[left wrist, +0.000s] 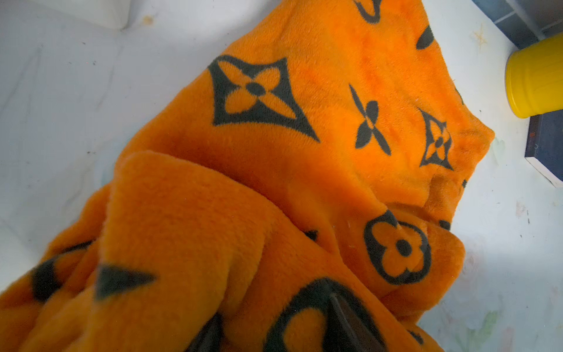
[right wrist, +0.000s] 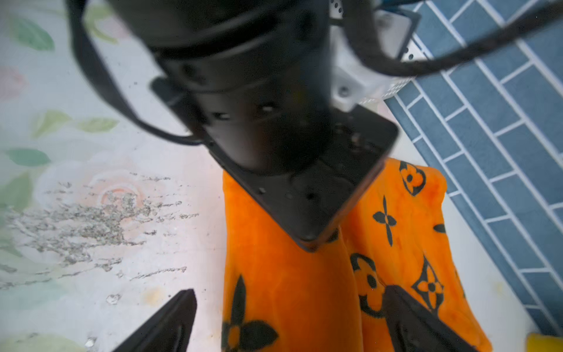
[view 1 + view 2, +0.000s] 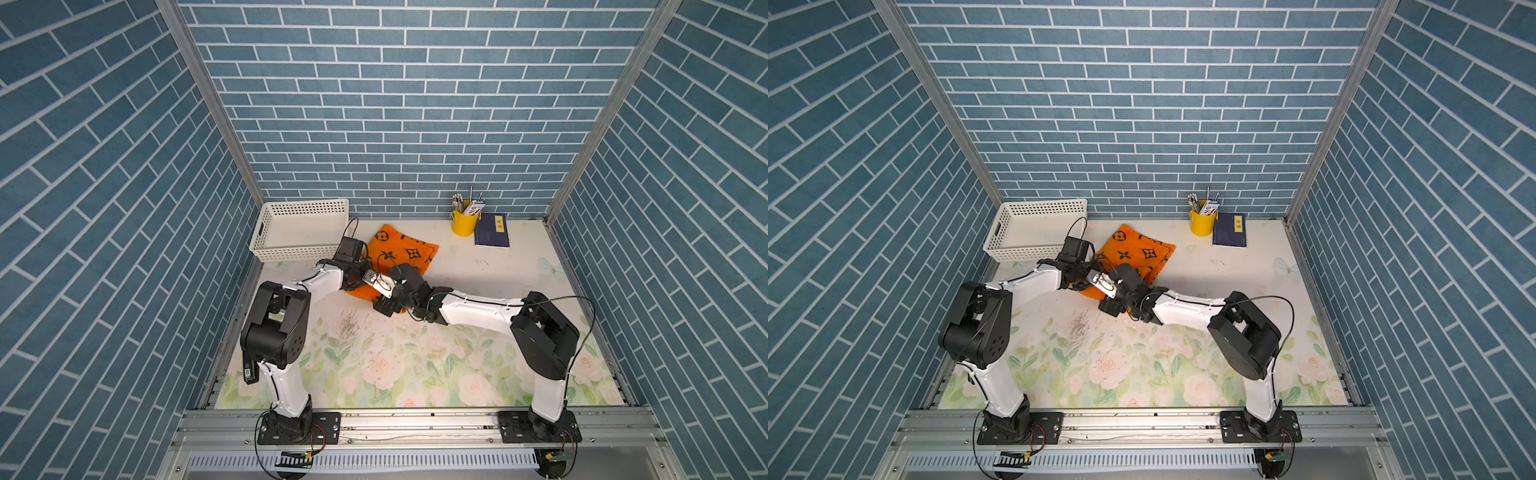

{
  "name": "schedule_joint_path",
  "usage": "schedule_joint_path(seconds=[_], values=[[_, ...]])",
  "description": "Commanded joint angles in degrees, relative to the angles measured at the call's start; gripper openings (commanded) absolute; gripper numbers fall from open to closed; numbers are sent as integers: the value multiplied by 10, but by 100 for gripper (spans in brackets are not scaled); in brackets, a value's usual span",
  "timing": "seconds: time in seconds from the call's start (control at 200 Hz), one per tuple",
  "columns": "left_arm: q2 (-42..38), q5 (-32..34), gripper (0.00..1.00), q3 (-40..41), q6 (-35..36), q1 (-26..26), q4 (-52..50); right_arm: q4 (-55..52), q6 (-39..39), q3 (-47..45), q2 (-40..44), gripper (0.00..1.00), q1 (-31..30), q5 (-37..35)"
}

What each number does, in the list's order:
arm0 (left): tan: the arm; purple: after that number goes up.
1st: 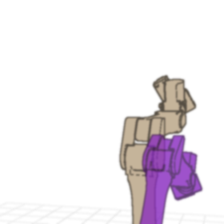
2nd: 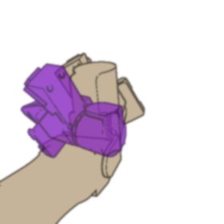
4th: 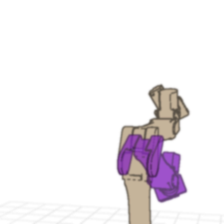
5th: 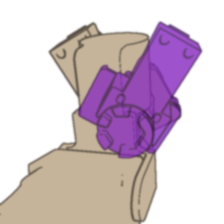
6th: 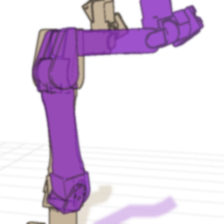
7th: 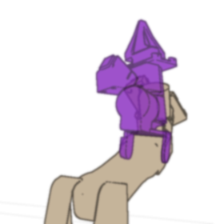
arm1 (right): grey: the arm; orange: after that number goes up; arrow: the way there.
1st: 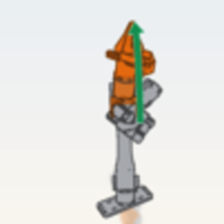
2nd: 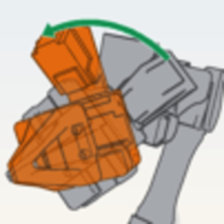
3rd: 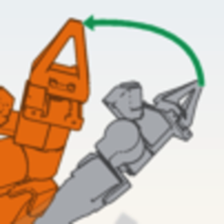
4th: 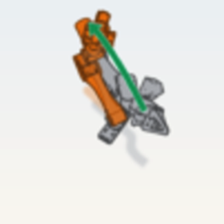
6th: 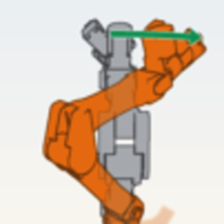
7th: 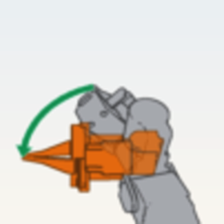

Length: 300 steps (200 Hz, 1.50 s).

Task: Roll up the pillowcase
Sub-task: Roll the pillowcase at the center of the board.

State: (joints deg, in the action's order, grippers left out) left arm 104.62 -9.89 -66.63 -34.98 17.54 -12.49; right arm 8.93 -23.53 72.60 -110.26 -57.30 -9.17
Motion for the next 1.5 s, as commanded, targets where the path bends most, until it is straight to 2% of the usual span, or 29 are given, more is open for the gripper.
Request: schedule_joint_path(seconds=[0.0,0.11,0.19,0.245,0.3,0.38,0.505,0.76,0.94,1.055,1.165,1.255,1.355,1.495], values=[[19,-5,59,1,8,5,-6,12,-95,18,-46,98,-3,-102],[17,-7,58,3,7,5,-6,5,-105,42,-82,91,-7,-117],[15,-6,58,5,9,4,-7,1,-111,41,-97,81,-7,-115],[12,-6,58,5,8,2,-9,-2,-110,37,-105,62,-6,-118],[4,-5,58,5,9,-1,-12,-14,-99,38,-107,48,-7,-111],[-12,-6,59,4,9,-8,-15,-37,-69,39,-98,20,-4,-75],[-49,-13,60,-1,9,-23,-28,-99,-15,64,-96,3,6,-1],[-171,-14,65,-13,23,-72,-77,-178,101,104,-79,2,72,243],[-215,-12,66,13,39,-86,-83,-200,199,131,-95,7,139,462],[-214,-38,65,46,38,-84,-39,-191,237,143,-123,10,177,526],[-185,-44,64,53,38,-69,-10,-225,255,196,-191,11,211,585],[-152,-46,64,40,36,-52,9,-241,269,231,-232,11,231,618],[-105,-42,64,10,35,-31,23,-210,306,231,-245,12,250,639],[-27,-39,62,-39,26,-15,34,-176,358,231,-262,18,275,652]])
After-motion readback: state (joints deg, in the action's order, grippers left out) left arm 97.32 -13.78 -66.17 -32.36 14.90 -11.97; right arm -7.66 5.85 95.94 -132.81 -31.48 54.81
